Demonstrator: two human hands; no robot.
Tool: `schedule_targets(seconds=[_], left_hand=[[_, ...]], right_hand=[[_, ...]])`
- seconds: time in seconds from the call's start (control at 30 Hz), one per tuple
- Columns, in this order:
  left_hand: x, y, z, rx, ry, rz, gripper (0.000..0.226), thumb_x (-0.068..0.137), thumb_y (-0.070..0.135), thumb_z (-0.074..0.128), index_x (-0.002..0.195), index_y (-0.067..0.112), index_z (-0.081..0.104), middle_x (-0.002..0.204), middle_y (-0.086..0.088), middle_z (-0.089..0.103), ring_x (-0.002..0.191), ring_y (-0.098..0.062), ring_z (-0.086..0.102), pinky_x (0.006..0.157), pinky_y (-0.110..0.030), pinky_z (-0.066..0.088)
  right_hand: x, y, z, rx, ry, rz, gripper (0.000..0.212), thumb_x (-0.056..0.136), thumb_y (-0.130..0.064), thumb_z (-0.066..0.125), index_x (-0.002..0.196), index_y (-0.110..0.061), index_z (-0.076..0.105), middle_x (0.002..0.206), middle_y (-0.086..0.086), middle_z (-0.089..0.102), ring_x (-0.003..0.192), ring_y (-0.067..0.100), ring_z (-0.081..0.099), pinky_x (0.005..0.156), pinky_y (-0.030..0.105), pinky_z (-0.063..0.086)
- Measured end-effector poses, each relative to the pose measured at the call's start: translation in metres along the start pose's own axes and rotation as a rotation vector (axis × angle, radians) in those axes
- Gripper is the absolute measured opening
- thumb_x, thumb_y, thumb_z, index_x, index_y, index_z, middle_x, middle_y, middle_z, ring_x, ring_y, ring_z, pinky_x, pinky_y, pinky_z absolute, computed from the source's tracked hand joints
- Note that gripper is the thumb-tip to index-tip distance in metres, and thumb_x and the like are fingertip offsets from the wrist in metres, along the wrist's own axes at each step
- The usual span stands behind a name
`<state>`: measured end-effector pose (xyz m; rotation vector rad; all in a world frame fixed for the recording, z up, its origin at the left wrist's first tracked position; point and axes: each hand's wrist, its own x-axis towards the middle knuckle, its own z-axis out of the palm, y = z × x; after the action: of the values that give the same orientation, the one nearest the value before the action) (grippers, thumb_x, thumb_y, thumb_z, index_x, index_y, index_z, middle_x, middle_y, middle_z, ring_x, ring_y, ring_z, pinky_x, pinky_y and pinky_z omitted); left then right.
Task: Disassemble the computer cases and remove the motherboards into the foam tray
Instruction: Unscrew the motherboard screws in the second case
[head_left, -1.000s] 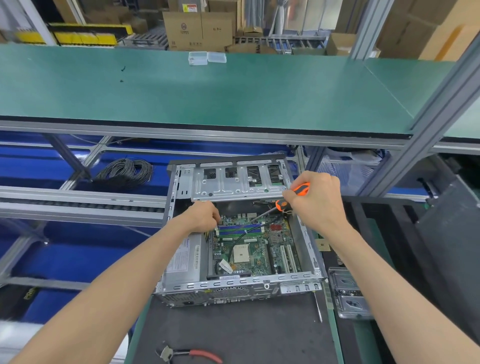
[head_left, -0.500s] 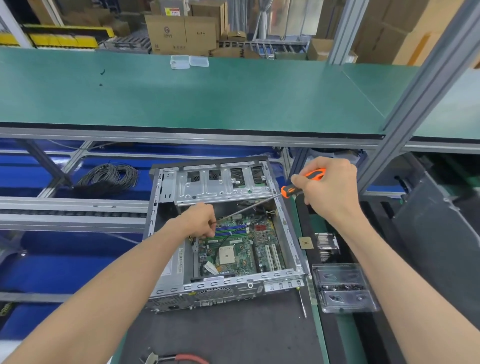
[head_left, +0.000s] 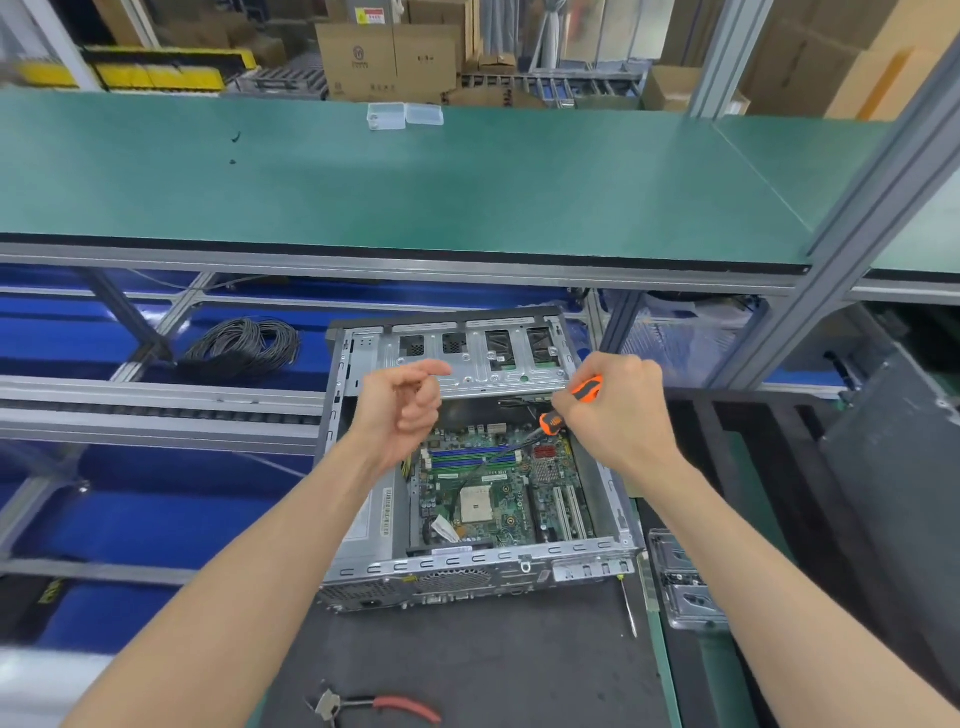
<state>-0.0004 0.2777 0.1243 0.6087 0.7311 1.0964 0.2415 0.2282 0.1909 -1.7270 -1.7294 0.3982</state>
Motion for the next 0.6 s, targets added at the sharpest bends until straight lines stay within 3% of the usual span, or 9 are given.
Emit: schedule_targets(seconds=[0.07, 0.13, 0.27, 0.37, 0.47, 0.53, 0.6], left_hand=[[0.000, 0.000, 0.001, -0.206, -0.013, 0.002, 0.028, 0.084, 0.001, 0.039, 0.076, 0.004, 0.066, 0.047, 0.003, 0.040, 0.030, -0.005, 0.027, 0.025, -0.018, 0.020], [-0.001, 0.001, 0.001, -0.265, 0.014, -0.003, 0.028, 0.084, 0.004, 0.036, 0.070, 0.007, 0.059, 0.046, 0.005, 0.036, 0.031, -0.004, 0.024, 0.025, -0.018, 0.019], [0.000, 0.002, -0.003, -0.021, 0.108, 0.026, 0.019, 0.080, 0.008, 0.043, 0.063, 0.012, 0.047, 0.047, 0.007, 0.026, 0.036, -0.007, 0.017, 0.030, -0.018, 0.015], [0.000, -0.001, -0.012, 0.488, 0.164, 0.061, 0.021, 0.079, 0.007, 0.056, 0.061, 0.013, 0.047, 0.046, 0.007, 0.028, 0.038, -0.009, 0.018, 0.033, -0.018, 0.017], [0.001, -0.005, -0.017, 1.199, 0.113, 0.078, 0.014, 0.084, 0.009, 0.061, 0.073, 0.014, 0.067, 0.044, 0.011, 0.050, 0.037, -0.002, 0.039, 0.036, -0.014, 0.032], [0.003, -0.007, -0.019, 1.610, -0.005, 0.038, 0.017, 0.080, 0.011, 0.062, 0.088, 0.022, 0.072, 0.054, 0.018, 0.062, 0.051, 0.001, 0.057, 0.047, -0.015, 0.046], [0.005, -0.010, -0.020, 1.899, -0.113, -0.025, 0.033, 0.076, 0.014, 0.063, 0.105, 0.026, 0.073, 0.070, 0.017, 0.067, 0.070, -0.005, 0.065, 0.063, -0.026, 0.057]], right_hand=[[-0.001, -0.002, 0.004, -0.003, -0.015, 0.002, 0.013, 0.079, -0.023, 0.074, 0.070, -0.017, 0.066, 0.067, 0.003, 0.063, 0.080, 0.027, 0.059, 0.071, 0.037, 0.050], [-0.001, -0.003, 0.005, -0.003, -0.020, 0.004, 0.012, 0.079, -0.023, 0.074, 0.072, -0.015, 0.068, 0.068, 0.004, 0.064, 0.080, 0.027, 0.059, 0.072, 0.037, 0.050], [0.000, -0.004, 0.003, -0.008, -0.024, 0.003, 0.011, 0.080, -0.024, 0.074, 0.073, -0.018, 0.068, 0.072, 0.004, 0.064, 0.085, 0.032, 0.059, 0.076, 0.042, 0.052], [-0.001, -0.003, 0.000, -0.002, -0.012, 0.003, 0.010, 0.080, -0.022, 0.073, 0.072, -0.018, 0.068, 0.068, 0.001, 0.062, 0.084, 0.033, 0.060, 0.073, 0.042, 0.052], [0.000, -0.003, -0.008, -0.011, 0.029, -0.002, 0.012, 0.080, -0.021, 0.073, 0.070, -0.019, 0.067, 0.063, -0.007, 0.059, 0.081, 0.030, 0.058, 0.070, 0.036, 0.047], [0.003, -0.003, -0.016, -0.019, 0.059, -0.012, 0.015, 0.079, -0.022, 0.075, 0.067, -0.020, 0.067, 0.061, -0.009, 0.058, 0.077, 0.029, 0.058, 0.070, 0.035, 0.046], [0.007, -0.004, -0.025, -0.021, 0.084, -0.008, 0.017, 0.077, -0.022, 0.076, 0.063, -0.022, 0.065, 0.058, -0.012, 0.056, 0.072, 0.027, 0.057, 0.070, 0.034, 0.044]])
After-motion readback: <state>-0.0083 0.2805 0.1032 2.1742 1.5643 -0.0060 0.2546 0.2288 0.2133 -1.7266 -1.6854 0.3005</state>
